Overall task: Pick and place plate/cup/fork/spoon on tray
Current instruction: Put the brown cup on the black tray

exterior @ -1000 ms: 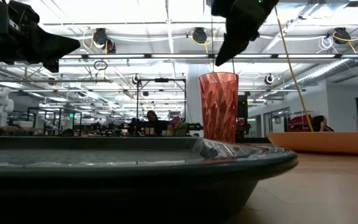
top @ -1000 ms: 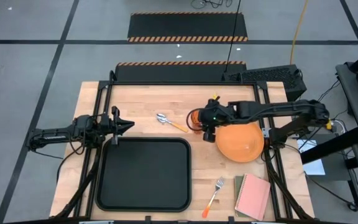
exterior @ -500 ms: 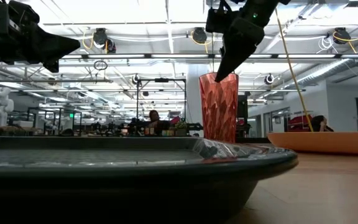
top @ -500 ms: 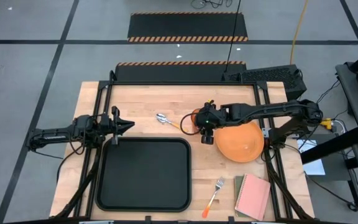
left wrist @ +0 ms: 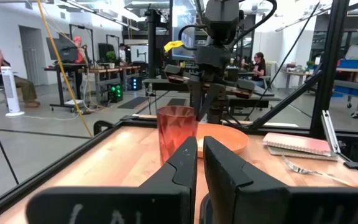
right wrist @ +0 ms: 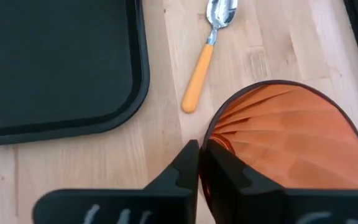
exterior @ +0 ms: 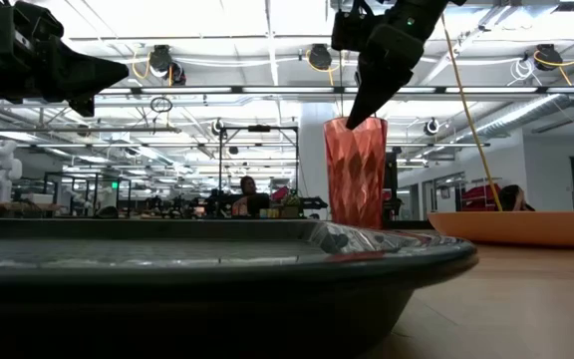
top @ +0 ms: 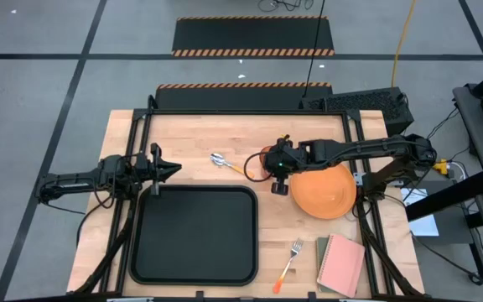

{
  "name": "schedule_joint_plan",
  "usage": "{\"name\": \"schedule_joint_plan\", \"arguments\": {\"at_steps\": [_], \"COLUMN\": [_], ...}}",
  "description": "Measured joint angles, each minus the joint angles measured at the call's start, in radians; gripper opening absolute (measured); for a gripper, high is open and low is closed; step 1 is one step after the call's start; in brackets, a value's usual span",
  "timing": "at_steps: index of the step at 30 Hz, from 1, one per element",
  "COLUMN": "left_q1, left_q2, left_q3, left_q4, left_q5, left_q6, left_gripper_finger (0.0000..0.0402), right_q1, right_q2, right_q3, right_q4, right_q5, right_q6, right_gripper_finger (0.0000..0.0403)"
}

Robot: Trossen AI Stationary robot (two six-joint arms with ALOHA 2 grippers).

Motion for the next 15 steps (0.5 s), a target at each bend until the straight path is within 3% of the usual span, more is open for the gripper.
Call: {"name": "schedule_joint_plan", "arguments": {"at_steps": [8,15], "left_q1": [0.000,0.000], "left_q2": [0.003,0.070], "left_q3": [0.029,0.066], "left_q4": [-0.004,-0.006], "left_q5": [0.000,0.000], "left_q6": [-0.001,-0.022], "left_gripper_finger": [0.0033,0.0033], "right_q1": [0.039,0.109], "right_q2": [-0.013,-0.046], "right_q3": [0.000,0.000], "right_q4": [0.055,0.132], "right_q5": [0.003,0.138], "right_q6": [-0.025,-0.024], "right_gripper_finger": [0.0004,0.0002]}}
